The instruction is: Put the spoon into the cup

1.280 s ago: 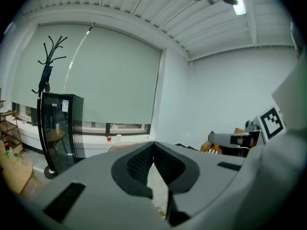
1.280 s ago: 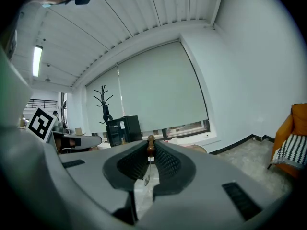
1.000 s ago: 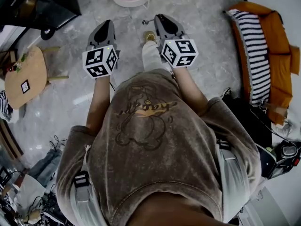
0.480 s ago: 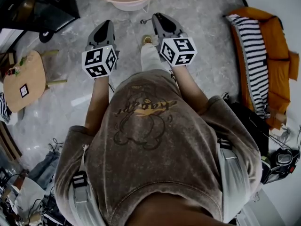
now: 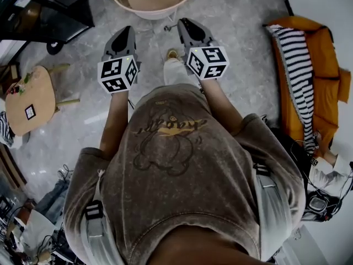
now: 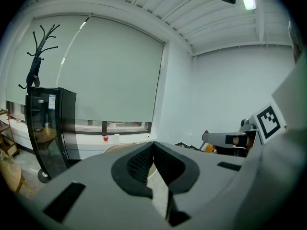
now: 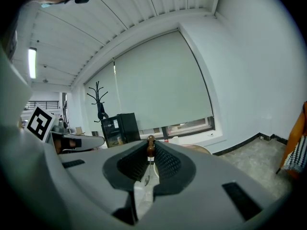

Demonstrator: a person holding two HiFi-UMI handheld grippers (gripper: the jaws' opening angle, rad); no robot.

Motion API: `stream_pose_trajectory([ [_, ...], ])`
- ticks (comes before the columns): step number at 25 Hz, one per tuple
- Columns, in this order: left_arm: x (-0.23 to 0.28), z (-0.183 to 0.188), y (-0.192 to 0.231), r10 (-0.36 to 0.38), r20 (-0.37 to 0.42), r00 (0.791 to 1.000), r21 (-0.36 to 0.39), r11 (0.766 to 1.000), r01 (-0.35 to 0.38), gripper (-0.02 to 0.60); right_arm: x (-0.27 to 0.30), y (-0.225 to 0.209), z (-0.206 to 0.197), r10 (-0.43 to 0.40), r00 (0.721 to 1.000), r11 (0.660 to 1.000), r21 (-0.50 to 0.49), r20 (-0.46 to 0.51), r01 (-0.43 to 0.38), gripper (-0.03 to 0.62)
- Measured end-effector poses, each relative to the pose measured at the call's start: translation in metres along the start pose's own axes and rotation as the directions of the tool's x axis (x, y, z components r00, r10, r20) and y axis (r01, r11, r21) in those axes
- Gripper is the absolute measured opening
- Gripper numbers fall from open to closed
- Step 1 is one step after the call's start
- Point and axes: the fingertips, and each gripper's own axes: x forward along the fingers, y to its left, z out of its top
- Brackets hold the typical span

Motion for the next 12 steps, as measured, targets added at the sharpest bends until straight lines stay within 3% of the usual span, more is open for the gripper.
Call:
stream_pose_trajectory([
  [12, 0.059, 0.031, 0.008, 0.007, -0.007, 1.0, -0.016, 1.0, -0.007, 0.018, 0.046, -0.038, 0.034, 0.012, 1.0, 1.0, 0.001, -0.01, -0.012, 0.055],
])
